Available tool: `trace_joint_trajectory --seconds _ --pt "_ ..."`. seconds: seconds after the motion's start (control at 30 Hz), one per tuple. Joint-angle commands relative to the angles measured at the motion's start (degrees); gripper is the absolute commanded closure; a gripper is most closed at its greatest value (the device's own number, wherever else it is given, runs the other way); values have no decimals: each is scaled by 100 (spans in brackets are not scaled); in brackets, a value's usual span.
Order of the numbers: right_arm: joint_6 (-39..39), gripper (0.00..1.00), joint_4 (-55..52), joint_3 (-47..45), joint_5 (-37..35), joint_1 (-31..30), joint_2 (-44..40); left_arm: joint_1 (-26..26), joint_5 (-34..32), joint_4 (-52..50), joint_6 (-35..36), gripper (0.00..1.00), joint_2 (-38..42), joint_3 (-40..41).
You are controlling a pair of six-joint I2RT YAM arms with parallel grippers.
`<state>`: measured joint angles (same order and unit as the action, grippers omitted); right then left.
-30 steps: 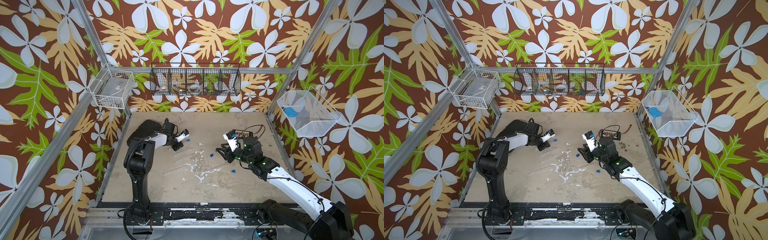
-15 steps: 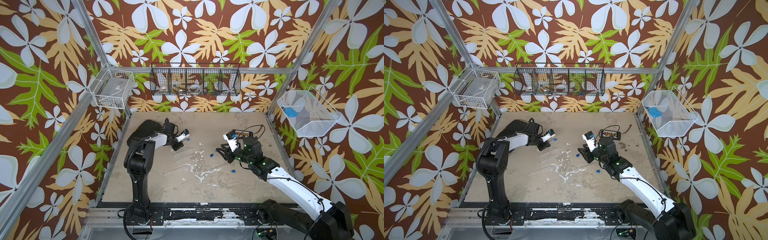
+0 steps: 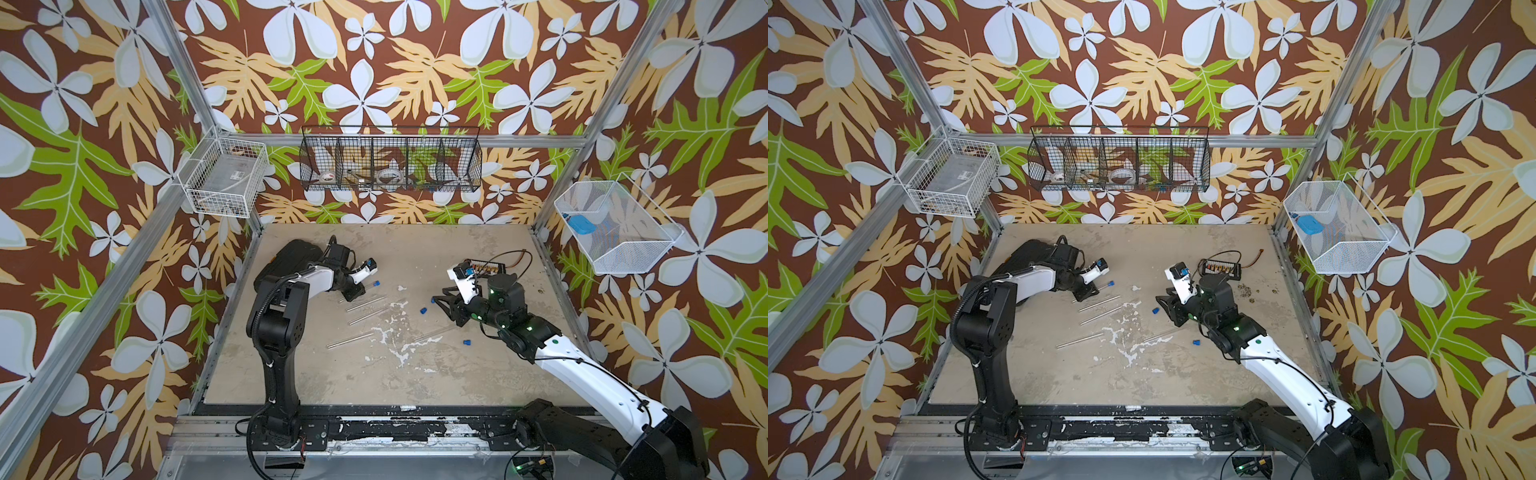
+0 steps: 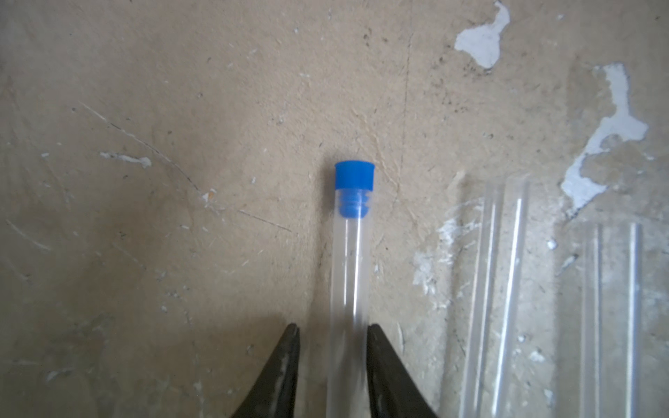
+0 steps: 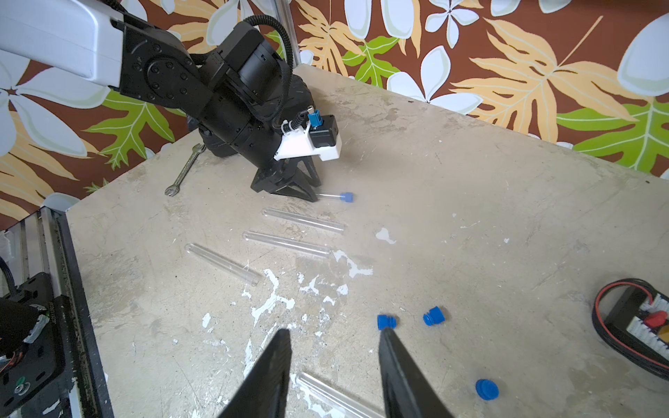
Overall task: Insert stoppers into test tubes
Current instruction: Place the test tube at the center of the board, then pick up the test tube at the center of the board.
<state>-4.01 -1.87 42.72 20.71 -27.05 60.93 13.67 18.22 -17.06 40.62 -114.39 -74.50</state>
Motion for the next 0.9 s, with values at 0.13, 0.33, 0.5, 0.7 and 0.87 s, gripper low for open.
trace_joint_trajectory --seconds 0.13,0.33,0.5,0.7,0.87 --pt "32 57 4 -49 -6 -3 -53 -11 -230 -374 120 60 774 24" --pt "-29 57 107 -130 2 -2 -142 53 -177 -625 196 63 2055 763" --pt "-60 57 186 -193 62 -2 -139 251 -244 -1090 274 63 3128 1654" --pt "-41 57 147 -205 118 -2 -216 617 -303 -1876 62 62 3714 2201" --pt "-15 57 116 -222 118 -7 -284 891 -952 -2388 -115 61 3540 2273"
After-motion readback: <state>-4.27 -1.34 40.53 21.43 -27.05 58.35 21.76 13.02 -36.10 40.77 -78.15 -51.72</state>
